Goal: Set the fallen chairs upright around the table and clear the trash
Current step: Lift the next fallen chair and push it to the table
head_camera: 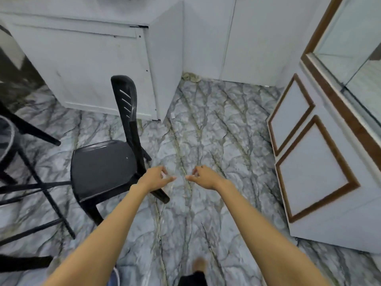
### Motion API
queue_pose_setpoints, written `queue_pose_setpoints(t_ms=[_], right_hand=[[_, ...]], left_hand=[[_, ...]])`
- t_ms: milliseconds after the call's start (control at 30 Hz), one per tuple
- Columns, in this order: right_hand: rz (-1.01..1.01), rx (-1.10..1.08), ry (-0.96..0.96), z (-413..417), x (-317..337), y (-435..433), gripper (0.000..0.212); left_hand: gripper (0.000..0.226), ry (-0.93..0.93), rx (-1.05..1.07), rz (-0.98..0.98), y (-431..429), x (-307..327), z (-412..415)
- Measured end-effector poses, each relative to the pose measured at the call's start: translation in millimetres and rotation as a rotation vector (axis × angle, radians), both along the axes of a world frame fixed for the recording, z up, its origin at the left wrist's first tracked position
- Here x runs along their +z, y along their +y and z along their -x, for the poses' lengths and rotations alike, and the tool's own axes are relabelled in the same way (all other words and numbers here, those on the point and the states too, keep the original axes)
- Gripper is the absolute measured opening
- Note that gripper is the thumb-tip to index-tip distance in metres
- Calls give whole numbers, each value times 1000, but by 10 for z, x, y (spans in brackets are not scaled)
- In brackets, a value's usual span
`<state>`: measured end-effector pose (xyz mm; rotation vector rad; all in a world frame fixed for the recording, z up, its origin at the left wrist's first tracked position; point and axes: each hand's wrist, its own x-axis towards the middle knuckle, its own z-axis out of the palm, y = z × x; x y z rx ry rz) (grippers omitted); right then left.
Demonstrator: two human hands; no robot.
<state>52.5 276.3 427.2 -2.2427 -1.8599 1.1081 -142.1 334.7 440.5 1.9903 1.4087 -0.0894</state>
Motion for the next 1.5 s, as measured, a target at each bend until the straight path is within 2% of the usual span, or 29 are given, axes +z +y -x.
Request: queue_pose_setpoints(t_ms=[200,333,433,667,767,933,1067,1333,1500], right_hand=[[0,124,17,-781,-115,1030,62],[6,199,18,-1297,-52,1670,61],[-4,264,16,-1591,-30,2184,60],[-43,551,-14,-1953,-92,3461,60],[-60,704,-14,-1997,-109,3957,61],[-35,975,7,-2091,-76,4528,64],[-39,1166,1,-2026,-107,4915,61],[69,1428,87,-1453,-230,5566,57],[24,1555,167,-1024,-77,5951,49]], left_hand=[[43,-12,128,28,748,-218,-741],[55,22,201,57,1244,-207,-1236],[55,1,271,36,1617,-150,-1531],[51,-64,573,-8,2299,-202,-1967],[42,-57,744,-47,2488,-179,-2138],[50,-71,999,-50,2734,-135,-2447],[46,-56,1168,-32,2845,-158,-2601],[47,-53,1450,-21,3038,-282,-2485],[41,-66,1624,-100,3257,-138,-2366]])
